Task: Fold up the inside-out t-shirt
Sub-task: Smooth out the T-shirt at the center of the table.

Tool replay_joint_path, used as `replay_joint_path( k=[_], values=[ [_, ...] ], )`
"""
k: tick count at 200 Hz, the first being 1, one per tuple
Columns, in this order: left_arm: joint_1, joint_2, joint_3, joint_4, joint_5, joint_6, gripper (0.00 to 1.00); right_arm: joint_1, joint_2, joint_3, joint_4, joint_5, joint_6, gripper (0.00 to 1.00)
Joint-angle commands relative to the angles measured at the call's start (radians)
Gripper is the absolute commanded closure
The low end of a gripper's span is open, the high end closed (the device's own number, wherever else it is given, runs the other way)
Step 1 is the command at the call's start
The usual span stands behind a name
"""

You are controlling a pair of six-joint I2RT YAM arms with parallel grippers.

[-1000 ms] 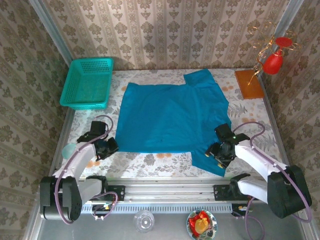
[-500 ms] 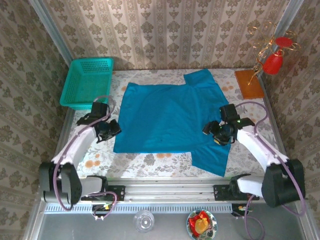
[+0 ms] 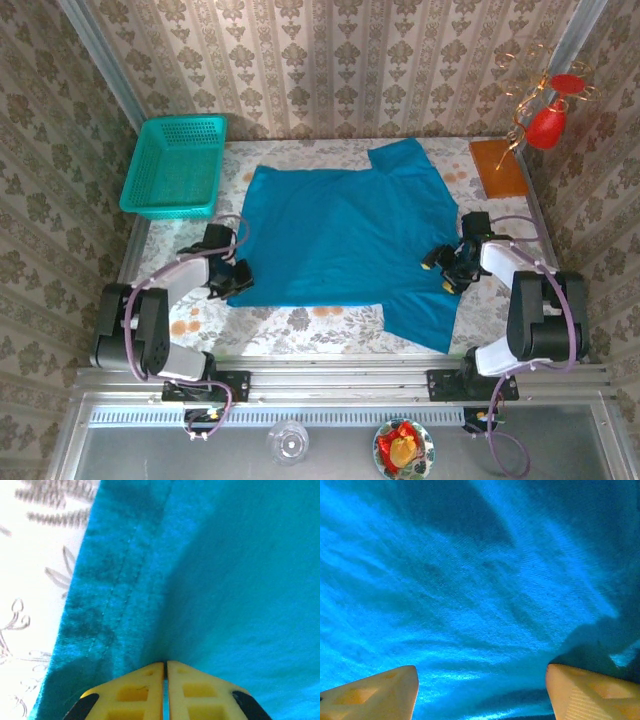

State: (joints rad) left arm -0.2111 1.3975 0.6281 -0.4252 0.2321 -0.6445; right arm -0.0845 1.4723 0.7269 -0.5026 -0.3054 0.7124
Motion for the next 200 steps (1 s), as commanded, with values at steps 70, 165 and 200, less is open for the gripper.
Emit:
replay_joint_path(
  k=[70, 165, 200],
  values=[
    [0.008, -0.191, 0.016, -0.140, -0.027, -0.014, 0.86, 0.033, -0.238, -0.018, -0.169, 0.045, 0.080, 0.33],
    [0.098, 0.380, 0.694, 0.000, 0.138, 0.245, 0.81, 0.033, 0.131, 0.405, 0.091, -0.152, -0.184, 0.34],
    [0.099, 0.637, 1.018, -0.002, 0.206, 0.201, 0.82, 0.032, 0.338, 0.621, 0.136, -0.199, -0.185, 0.34]
  ],
)
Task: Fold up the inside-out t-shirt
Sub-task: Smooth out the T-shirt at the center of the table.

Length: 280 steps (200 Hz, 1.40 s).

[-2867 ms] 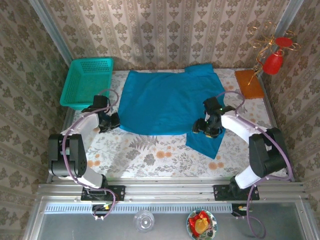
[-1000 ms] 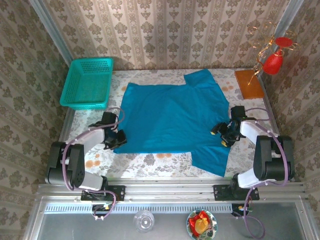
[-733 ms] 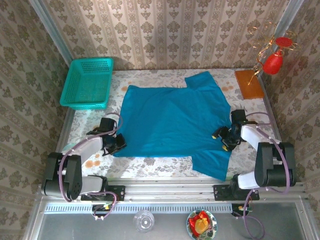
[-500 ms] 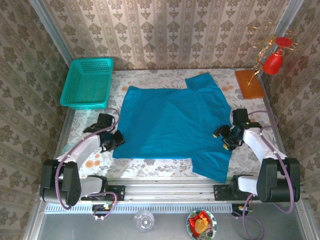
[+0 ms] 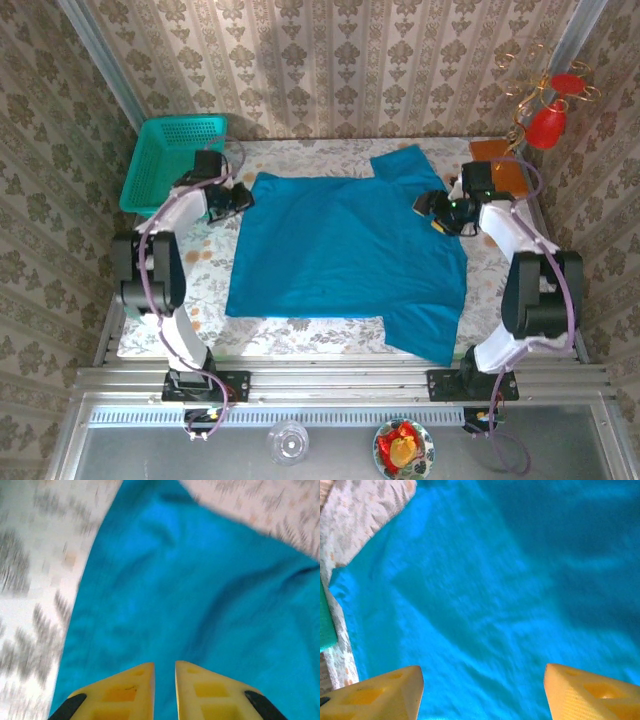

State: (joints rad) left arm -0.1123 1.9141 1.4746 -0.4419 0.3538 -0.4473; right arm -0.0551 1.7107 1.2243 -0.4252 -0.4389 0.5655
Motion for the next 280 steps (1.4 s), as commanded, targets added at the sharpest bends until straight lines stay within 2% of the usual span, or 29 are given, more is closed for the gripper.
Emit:
replay_joint_path(
  k=[1, 28, 67, 112, 137, 159, 174, 242, 280],
  values=[
    [-0.001, 0.127, 0.181, 0.016, 0.086, 0.002, 0.82, 0.003, 0.103, 0.129, 0.060, -0.066, -0.037, 0.34],
    [-0.023, 0.296, 0.388, 0.025, 0.073, -0.043, 0.82, 0.001, 0.251, 0.284, 0.081, -0.100, -0.020, 0.35],
    [-0.063, 0.538, 0.707, -0.043, 0.053, -0.076, 0.83, -0.002, 0.442, 0.491, 0.084, -0.119, 0.015, 0.35],
    [-0.098, 0.717, 0.966, -0.225, -0.047, -0.074, 0.84, -0.002, 0.649, 0.724, 0.066, -0.153, 0.088, 0.35],
    [-0.101, 0.734, 0.964, -0.292, -0.147, -0.053, 0.86, -0.002, 0.743, 0.839, 0.036, -0.153, 0.109, 0.35],
    [-0.085, 0.752, 0.954, -0.308, -0.181, -0.070, 0.86, -0.008, 0.804, 0.912, -0.025, -0.116, 0.129, 0.36],
    [-0.071, 0.768, 0.954, -0.319, -0.201, -0.092, 0.86, -0.019, 0.824, 0.919, -0.061, -0.066, 0.165, 0.36],
    [-0.035, 0.810, 0.956, -0.317, -0.262, -0.194, 0.86, -0.070, 0.868, 0.904, -0.076, 0.011, 0.251, 0.36],
    [-0.017, 0.825, 0.960, -0.306, -0.264, -0.243, 0.86, -0.089, 0.906, 0.919, -0.060, -0.035, 0.278, 0.35]
  ],
)
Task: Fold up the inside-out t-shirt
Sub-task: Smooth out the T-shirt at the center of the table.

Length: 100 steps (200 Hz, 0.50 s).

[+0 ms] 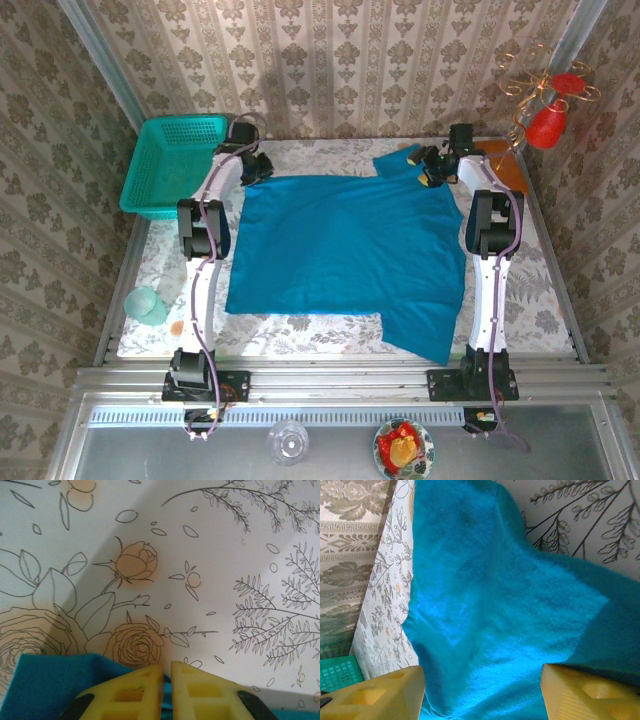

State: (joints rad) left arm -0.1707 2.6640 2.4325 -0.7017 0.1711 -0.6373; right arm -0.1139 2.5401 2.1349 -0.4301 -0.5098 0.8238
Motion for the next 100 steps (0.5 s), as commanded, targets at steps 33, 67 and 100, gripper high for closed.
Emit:
replay_joint_path(
  k=[33, 67, 100],
  values=[
    [0.046, 0.079, 0.050, -0.074, -0.095, -0.066, 0.82, -0.033, 0.052, 0.046, -0.101, 0.005, -0.033, 0.36],
    [0.035, 0.005, 0.067, -0.071, -0.085, -0.048, 0.78, -0.030, -0.075, 0.025, -0.167, 0.010, -0.084, 0.36],
    [0.014, -0.106, 0.074, -0.082, -0.089, 0.001, 0.76, -0.029, -0.200, 0.008, -0.252, 0.040, -0.158, 0.36]
  ],
)
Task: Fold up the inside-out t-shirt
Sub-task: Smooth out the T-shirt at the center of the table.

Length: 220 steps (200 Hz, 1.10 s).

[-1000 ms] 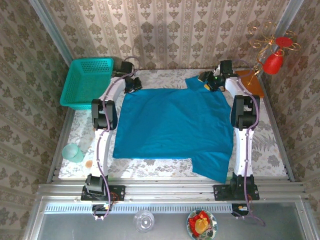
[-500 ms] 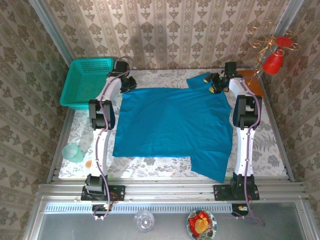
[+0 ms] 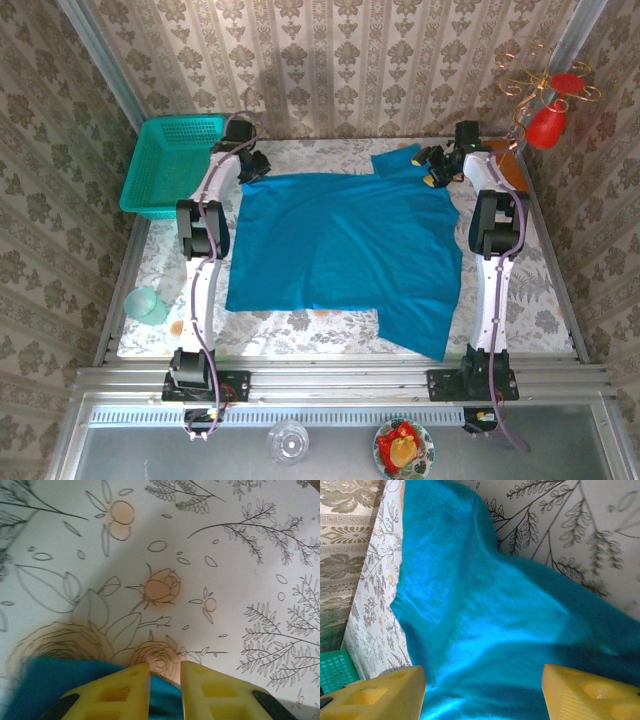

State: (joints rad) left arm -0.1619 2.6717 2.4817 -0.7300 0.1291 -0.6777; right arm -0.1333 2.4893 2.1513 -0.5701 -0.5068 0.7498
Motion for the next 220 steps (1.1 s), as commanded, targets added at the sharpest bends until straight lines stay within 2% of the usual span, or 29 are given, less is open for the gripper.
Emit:
replay_joint_path(
  k=[1, 35, 51, 66, 101, 136, 161, 202, 220],
  values=[
    [0.005, -0.116, 0.025, -0.056, -0.047, 0.044, 0.76, -0.009, -0.151, -0.010, -0.114, 0.037, -0.086, 0.36],
    [-0.025, -0.236, 0.014, -0.151, -0.023, 0.135, 0.76, 0.005, -0.306, -0.130, -0.167, 0.021, -0.153, 0.36],
    [-0.051, -0.317, -0.063, -0.184, -0.011, 0.184, 0.76, 0.016, -0.400, -0.241, -0.162, 0.008, -0.172, 0.36],
    [-0.078, -0.439, -0.229, -0.147, 0.000, 0.212, 0.77, 0.027, -0.498, -0.375, -0.140, -0.004, -0.183, 0.36],
    [-0.128, -0.787, -0.748, 0.051, 0.024, 0.218, 0.77, 0.047, -0.732, -0.680, -0.128, -0.015, -0.210, 0.36],
    [-0.164, -1.065, -1.138, 0.096, 0.045, 0.207, 0.78, 0.063, -0.966, -0.989, -0.116, -0.001, -0.208, 0.37],
    [-0.174, -1.254, -1.414, 0.097, 0.007, 0.170, 0.78, 0.064, -1.087, -1.187, -0.094, 0.017, -0.189, 0.36],
    [-0.156, -1.393, -1.730, 0.126, 0.005, 0.115, 0.78, 0.064, -1.141, -1.412, 0.015, -0.016, -0.155, 0.36],
    [-0.132, -1.404, -1.819, 0.163, 0.035, 0.094, 0.79, 0.063, -1.135, -1.456, 0.023, 0.037, -0.143, 0.35]
  ],
)
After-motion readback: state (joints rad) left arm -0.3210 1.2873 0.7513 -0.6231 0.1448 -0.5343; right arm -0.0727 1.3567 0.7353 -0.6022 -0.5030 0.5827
